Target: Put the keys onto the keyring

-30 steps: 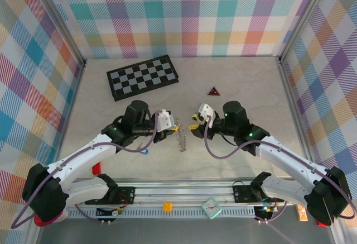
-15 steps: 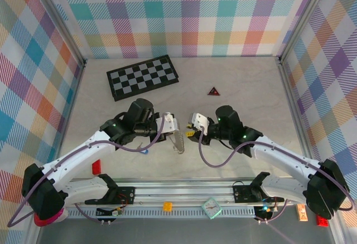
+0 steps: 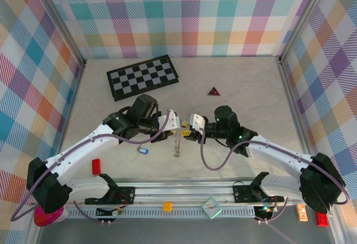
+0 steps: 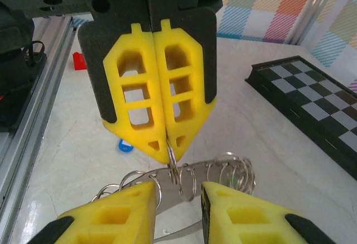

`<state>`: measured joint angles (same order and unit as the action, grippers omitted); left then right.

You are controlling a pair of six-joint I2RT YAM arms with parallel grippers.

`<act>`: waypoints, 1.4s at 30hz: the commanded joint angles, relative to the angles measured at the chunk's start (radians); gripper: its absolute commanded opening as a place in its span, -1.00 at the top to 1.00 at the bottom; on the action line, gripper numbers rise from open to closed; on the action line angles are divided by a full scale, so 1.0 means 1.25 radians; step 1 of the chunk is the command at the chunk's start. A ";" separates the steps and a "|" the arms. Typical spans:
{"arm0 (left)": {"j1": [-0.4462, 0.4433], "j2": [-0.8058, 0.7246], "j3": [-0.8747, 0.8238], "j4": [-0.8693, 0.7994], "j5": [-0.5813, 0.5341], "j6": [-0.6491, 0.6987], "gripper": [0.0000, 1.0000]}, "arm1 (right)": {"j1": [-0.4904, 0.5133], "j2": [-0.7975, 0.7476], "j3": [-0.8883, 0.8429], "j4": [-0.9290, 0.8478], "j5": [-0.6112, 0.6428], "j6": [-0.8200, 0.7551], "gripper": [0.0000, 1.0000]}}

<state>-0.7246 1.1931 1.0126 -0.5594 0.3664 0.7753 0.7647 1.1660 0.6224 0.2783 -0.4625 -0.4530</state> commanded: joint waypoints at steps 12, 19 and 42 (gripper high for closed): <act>-0.007 0.014 0.042 -0.015 0.039 -0.018 1.00 | 0.016 0.051 0.001 0.073 -0.054 0.004 0.62; -0.007 0.012 0.032 -0.006 0.032 -0.025 0.94 | 0.018 0.051 -0.008 0.102 -0.041 0.008 1.00; 0.111 -0.121 -0.555 1.037 0.286 -0.430 0.19 | -0.036 0.082 -0.089 0.314 -0.165 0.092 1.00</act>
<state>-0.5770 1.0336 0.3241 0.5507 0.6735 0.2584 0.7246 1.2675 0.5171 0.5949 -0.6052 -0.3580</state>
